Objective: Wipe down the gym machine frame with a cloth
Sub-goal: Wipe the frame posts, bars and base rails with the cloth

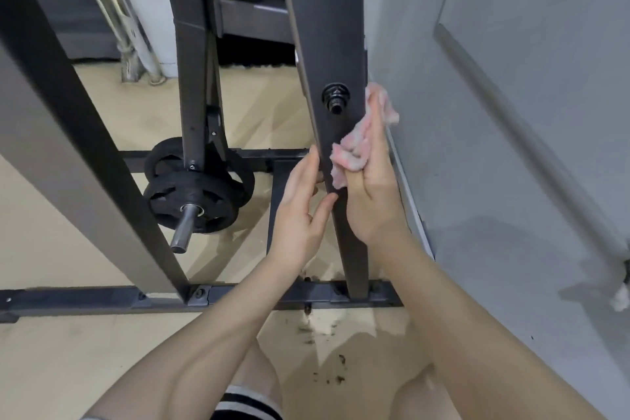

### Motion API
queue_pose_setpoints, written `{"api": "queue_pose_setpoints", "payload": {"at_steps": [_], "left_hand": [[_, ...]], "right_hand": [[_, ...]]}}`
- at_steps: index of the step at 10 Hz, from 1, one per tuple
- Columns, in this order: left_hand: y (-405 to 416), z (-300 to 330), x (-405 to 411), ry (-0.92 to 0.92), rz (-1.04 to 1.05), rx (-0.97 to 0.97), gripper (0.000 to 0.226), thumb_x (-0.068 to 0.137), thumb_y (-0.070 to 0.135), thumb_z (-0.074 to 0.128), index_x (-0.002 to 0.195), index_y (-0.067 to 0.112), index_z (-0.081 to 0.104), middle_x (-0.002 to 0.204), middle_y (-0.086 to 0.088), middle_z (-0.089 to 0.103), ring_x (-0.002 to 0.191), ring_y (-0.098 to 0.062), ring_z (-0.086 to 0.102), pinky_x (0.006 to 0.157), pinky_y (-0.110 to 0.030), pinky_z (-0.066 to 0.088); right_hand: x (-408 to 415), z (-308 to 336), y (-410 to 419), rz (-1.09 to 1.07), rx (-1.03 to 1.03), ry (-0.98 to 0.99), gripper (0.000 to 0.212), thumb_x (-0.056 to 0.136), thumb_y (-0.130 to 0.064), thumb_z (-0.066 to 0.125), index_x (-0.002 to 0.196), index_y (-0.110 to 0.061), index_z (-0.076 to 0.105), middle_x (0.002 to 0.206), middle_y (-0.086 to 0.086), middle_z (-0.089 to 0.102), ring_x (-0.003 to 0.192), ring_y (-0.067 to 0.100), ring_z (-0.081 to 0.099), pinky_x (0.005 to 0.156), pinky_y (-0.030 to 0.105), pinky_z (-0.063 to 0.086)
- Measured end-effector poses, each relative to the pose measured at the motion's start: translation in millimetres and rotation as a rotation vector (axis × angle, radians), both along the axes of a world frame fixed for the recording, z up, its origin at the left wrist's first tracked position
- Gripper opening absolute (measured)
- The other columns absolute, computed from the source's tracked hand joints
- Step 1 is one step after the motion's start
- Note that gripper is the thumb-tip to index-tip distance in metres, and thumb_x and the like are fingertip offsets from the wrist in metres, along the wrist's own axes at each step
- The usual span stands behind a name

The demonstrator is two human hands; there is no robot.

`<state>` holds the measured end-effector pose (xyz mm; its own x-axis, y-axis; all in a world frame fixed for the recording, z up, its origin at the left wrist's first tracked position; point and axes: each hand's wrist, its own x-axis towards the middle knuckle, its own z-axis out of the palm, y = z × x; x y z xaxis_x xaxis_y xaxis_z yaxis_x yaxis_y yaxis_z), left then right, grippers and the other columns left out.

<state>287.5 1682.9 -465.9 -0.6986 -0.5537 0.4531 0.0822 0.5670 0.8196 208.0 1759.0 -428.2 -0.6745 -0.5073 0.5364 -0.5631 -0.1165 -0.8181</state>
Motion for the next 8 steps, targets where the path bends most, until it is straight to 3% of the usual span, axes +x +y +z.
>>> {"api": "queue_pose_setpoints", "payload": {"at_steps": [1,2,3,4,5,6,7,8], "left_hand": [[1.8,-4.3,-2.0,0.014,0.006,0.009,0.073,0.094,0.015,0.051,0.141,0.057,0.013,0.143,-0.005,0.039,0.122,-0.005,0.048,0.103,-0.034,0.043],[5.8,-7.3,-4.1,0.018,-0.003,0.056,0.072,0.093,0.005,0.049,0.144,0.044,0.016,0.141,0.004,0.039,0.124,-0.002,0.047,0.103,-0.028,0.044],[4.9,-8.4,-4.7,0.038,-0.013,0.087,0.074,0.092,-0.001,0.049,0.145,0.04,0.017,0.138,0.005,0.04,0.123,0.0,0.046,0.099,-0.02,0.044],[3.5,-9.6,-5.1,0.042,-0.006,0.086,0.071,0.092,-0.001,0.049,0.147,0.034,0.02,0.136,0.003,0.041,0.122,0.006,0.043,0.095,-0.011,0.04],[2.1,-8.5,-4.8,0.038,-0.009,0.078,0.073,0.092,0.003,0.05,0.146,0.04,0.017,0.133,0.015,0.039,0.119,0.004,0.047,0.091,-0.018,0.047],[2.9,-8.3,-3.0,0.065,-0.03,0.053,0.075,0.092,0.006,0.049,0.144,0.045,0.012,0.137,0.013,0.037,0.118,0.003,0.049,0.089,-0.032,0.052],[4.6,-8.2,-5.0,0.1,-0.013,0.051,0.082,0.091,0.003,0.049,0.134,0.063,0.012,0.139,0.013,0.035,0.12,0.006,0.045,0.098,-0.026,0.047],[6.4,-12.1,-4.5,0.103,-0.013,0.148,0.075,0.091,0.002,0.052,0.139,0.049,0.019,0.141,0.008,0.037,0.122,0.003,0.045,0.103,-0.02,0.04]], "right_hand": [[-3.6,-35.2,11.7,-0.096,0.127,0.224,0.037,0.101,-0.028,0.043,0.13,-0.051,0.043,0.113,-0.006,0.047,0.092,-0.002,0.054,0.084,0.02,0.046],[-4.9,-78.4,28.0,-0.079,0.173,0.062,0.049,0.092,-0.03,0.052,0.136,-0.047,0.039,0.093,-0.013,0.042,0.074,-0.001,0.049,0.078,0.016,0.045],[-9.2,-70.4,17.2,-0.071,0.195,-0.081,0.036,0.105,-0.019,0.039,0.13,-0.044,0.041,0.063,-0.015,0.047,0.052,0.003,0.039,0.062,0.012,0.047],[-11.3,-68.8,5.9,-0.131,0.178,-0.043,0.036,0.103,-0.032,0.042,0.119,-0.064,0.041,0.081,-0.018,0.046,0.065,0.002,0.046,0.068,0.017,0.046],[-4.0,-100.1,17.9,-0.103,0.293,-0.181,0.063,0.086,-0.025,0.061,0.144,-0.028,0.037,0.091,-0.001,0.053,0.075,0.014,0.053,0.075,0.023,0.046],[4.3,-122.5,38.1,-0.068,0.454,-0.27,0.046,0.095,-0.001,0.05,0.138,0.009,0.036,0.088,0.0,0.056,0.076,0.0,0.061,0.073,0.015,0.048],[4.8,-104.1,27.7,-0.04,0.335,-0.317,0.046,0.097,-0.007,0.048,0.142,-0.004,0.036,0.109,-0.006,0.058,0.09,-0.011,0.059,0.077,0.009,0.048],[-3.4,-94.8,10.4,-0.009,0.139,-0.465,0.065,0.089,-0.052,0.052,0.143,-0.018,0.039,0.111,0.006,0.06,0.087,0.014,0.062,0.075,0.025,0.053]]}}
